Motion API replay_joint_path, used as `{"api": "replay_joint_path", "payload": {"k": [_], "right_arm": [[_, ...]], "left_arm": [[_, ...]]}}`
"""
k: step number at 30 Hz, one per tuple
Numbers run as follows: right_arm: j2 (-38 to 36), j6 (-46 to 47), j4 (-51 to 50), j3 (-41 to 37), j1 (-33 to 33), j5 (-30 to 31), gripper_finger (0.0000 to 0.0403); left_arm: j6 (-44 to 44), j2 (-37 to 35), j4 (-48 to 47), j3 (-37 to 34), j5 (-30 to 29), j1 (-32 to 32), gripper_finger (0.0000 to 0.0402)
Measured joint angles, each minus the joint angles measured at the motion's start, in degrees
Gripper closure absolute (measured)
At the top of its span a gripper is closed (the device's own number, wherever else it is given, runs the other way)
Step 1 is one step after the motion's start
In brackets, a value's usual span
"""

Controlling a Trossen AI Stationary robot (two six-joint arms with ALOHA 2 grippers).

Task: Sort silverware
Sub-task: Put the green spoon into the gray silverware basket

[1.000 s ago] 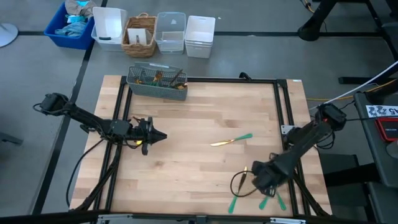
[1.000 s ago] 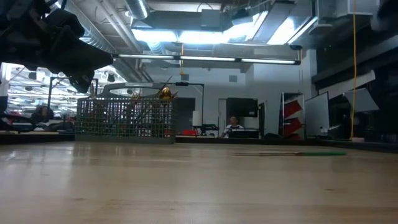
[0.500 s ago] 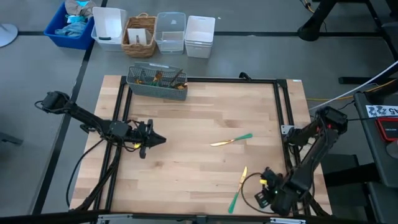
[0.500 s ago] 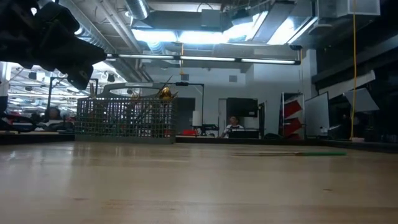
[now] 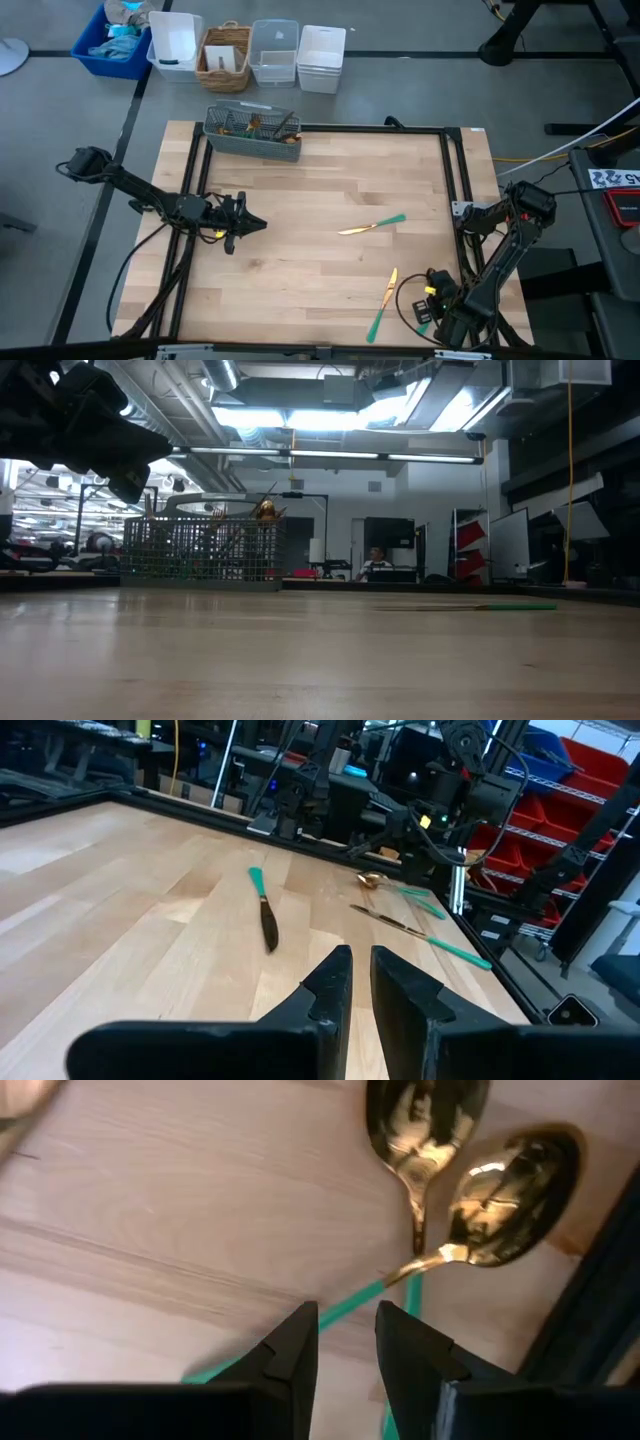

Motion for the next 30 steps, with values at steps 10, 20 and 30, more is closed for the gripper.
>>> {"api": "replay_joint_path", "payload": {"k": [10, 20, 30], "right_arm": [[0.4, 0.5, -2.2, 0.0, 0.0, -1.3, 0.0299], [0.4, 0.5, -2.2, 0.0, 0.0, -1.4, 0.0299], [2.2, -0.2, -2.1, 0.1, 1.5, 0.2, 0.0299]], "left_arm": [[0.1, 0.0, 0.0, 0.0, 0.0, 0.0, 0.0369], [0.1, 0.0, -0.1, 0.0, 0.0, 0.0, 0.0369], [-0.1, 0.0, -0.3, 0.0, -0.1, 0.0, 0.0369]]}}
